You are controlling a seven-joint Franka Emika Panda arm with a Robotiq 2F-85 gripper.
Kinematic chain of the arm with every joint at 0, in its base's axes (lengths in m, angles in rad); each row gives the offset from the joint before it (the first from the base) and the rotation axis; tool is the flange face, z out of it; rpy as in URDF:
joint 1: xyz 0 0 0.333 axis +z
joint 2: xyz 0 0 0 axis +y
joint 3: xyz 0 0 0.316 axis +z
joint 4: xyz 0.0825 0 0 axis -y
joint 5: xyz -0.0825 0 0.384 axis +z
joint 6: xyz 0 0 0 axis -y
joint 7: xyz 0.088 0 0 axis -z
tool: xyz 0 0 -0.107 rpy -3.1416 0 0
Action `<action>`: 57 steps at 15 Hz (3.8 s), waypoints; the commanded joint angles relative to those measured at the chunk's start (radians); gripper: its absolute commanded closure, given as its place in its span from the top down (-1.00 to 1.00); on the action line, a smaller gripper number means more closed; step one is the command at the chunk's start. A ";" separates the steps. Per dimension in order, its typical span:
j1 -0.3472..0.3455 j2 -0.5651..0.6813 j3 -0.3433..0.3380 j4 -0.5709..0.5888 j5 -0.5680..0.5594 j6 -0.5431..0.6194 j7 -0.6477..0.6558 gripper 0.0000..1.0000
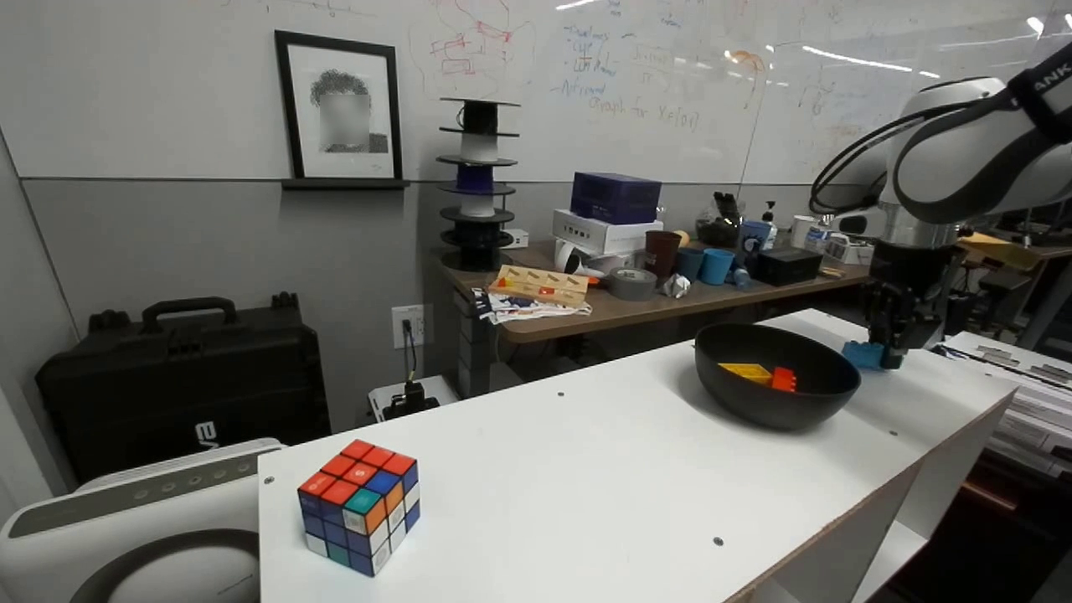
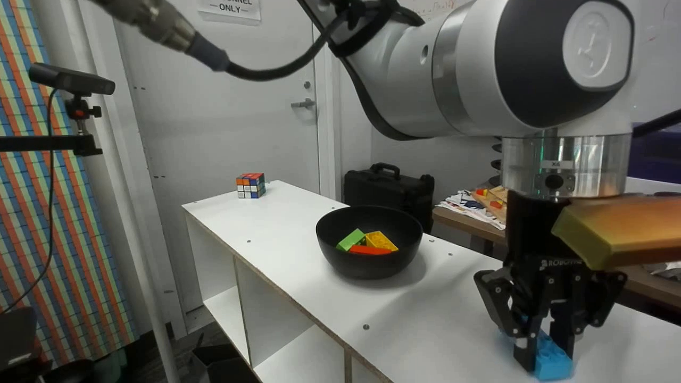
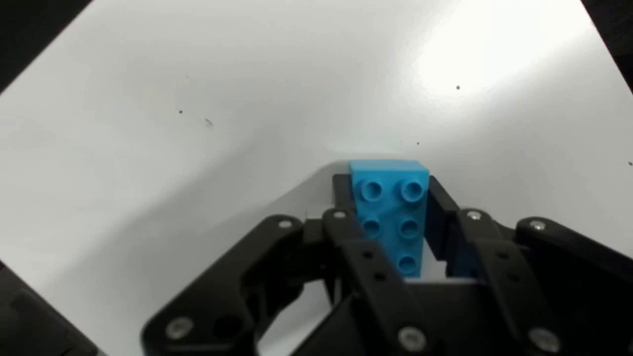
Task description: Put the blocks on the counter in the bowl
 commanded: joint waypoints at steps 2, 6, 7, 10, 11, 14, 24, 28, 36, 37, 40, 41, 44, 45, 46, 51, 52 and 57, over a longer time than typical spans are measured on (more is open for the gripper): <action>0.071 -0.102 -0.001 0.055 0.023 -0.159 0.151 -0.77; 0.131 -0.208 0.031 0.034 0.019 -0.269 0.243 -0.77; 0.131 -0.245 0.046 -0.016 0.022 -0.256 0.221 -0.77; 0.167 -0.265 0.058 -0.055 0.014 -0.305 0.253 -0.77; 0.178 -0.263 0.057 -0.073 0.004 -0.320 0.270 -0.78; 0.197 -0.240 0.057 -0.116 -0.006 -0.360 0.298 -0.78; 0.265 -0.247 0.117 -0.163 -0.012 -0.266 0.331 -0.78; 0.297 -0.270 0.098 -0.201 -0.097 -0.195 0.392 0.32; 0.291 -0.428 0.125 -0.354 -0.107 -0.089 0.455 1.00; 0.291 -0.442 0.129 -0.372 -0.097 -0.085 0.458 1.00; 0.296 -0.499 0.137 -0.447 -0.062 -0.061 0.504 1.00; 0.298 -0.519 0.139 -0.464 -0.033 -0.066 0.548 1.00; 0.291 -0.579 0.137 -0.505 0.074 -0.101 0.651 1.00; 0.289 -0.600 0.135 -0.519 0.108 -0.102 0.676 1.00; 0.288 -0.626 0.131 -0.535 0.138 -0.099 0.703 1.00; 0.294 -0.757 0.102 -0.581 0.253 -0.104 0.860 1.00; 0.295 -0.782 0.096 -0.590 0.258 -0.099 0.900 1.00; 0.293 -0.890 0.082 -0.621 0.218 -0.094 1.138 1.00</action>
